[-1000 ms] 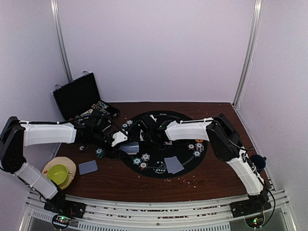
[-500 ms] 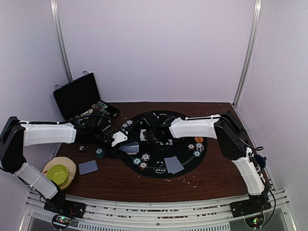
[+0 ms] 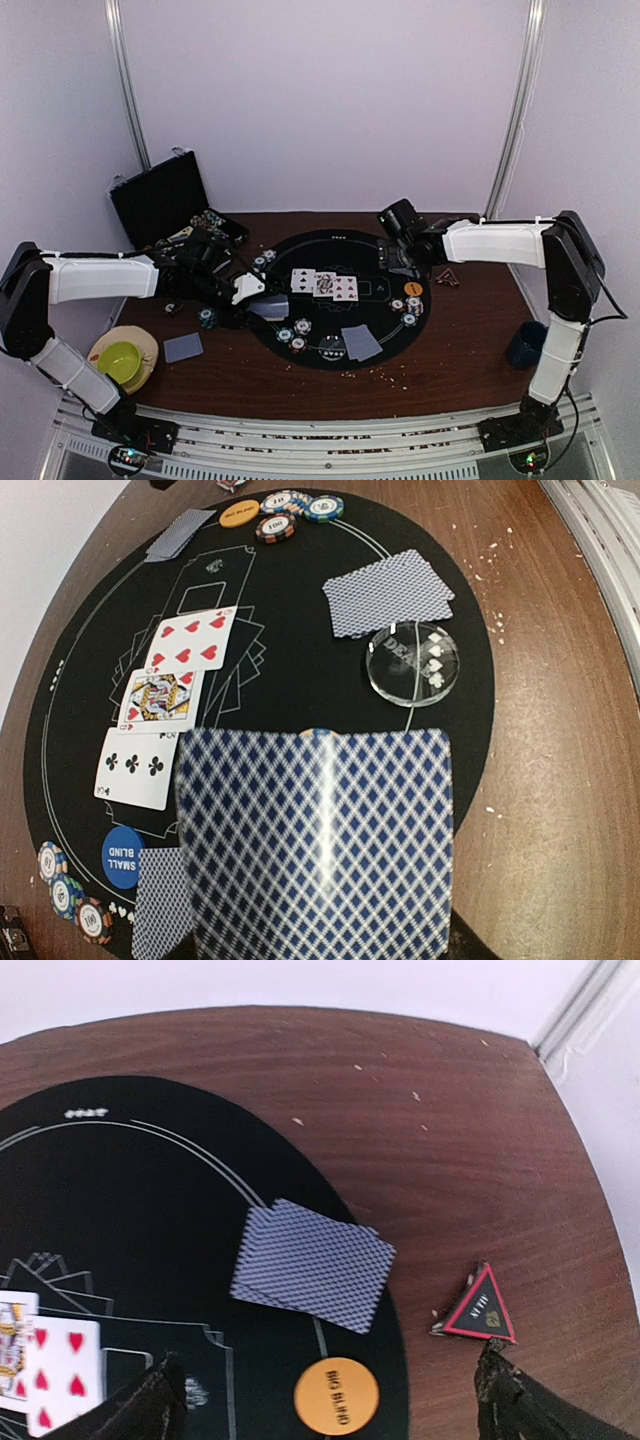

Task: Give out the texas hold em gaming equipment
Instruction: Pick up the all-in button from the center of the board.

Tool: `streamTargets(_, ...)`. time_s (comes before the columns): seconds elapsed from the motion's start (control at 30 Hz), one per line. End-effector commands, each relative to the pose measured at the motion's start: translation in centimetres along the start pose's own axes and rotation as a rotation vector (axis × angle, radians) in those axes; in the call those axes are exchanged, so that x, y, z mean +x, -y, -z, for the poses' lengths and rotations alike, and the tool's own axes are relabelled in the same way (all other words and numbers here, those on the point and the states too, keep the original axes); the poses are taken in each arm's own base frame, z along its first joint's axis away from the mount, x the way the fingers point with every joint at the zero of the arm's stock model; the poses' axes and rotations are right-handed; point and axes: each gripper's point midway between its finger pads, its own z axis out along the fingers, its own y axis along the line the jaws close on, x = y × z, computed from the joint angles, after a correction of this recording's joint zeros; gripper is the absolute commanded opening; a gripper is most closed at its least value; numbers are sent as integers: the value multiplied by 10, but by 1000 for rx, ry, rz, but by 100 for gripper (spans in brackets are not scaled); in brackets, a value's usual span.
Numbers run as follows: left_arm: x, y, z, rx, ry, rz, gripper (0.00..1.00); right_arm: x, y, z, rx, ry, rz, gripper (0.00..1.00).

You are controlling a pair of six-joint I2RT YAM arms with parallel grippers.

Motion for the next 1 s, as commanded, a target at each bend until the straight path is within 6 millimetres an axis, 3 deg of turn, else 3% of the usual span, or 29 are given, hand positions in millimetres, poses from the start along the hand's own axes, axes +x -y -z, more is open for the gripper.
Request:
streamTargets(0.0, -5, -5, -1, -13, 22, -5, 53, 17, 37, -7, 44, -32, -95, 100)
streamTargets(0.17, -5, -4, -1, -12, 23, -5, 53, 35, 83, -25, 101, -80, -185, 100)
streamTargets(0.37, -6, -4, 0, -13, 26, -8, 53, 47, 120, -49, 116, -116, -303, 100)
streamTargets(0.47, -6, -3, 0, -9, 27, -8, 53, 54, 127, -63, 80, -145, -353, 100)
streamTargets(0.73, -4, -4, -2, -7, 20, -3, 53, 60, 121, -83, 42, -172, -391, 100)
streamTargets(0.97, -3, -4, -4, -3, 17, -3, 53, 69, 123, -92, 79, -216, -351, 100)
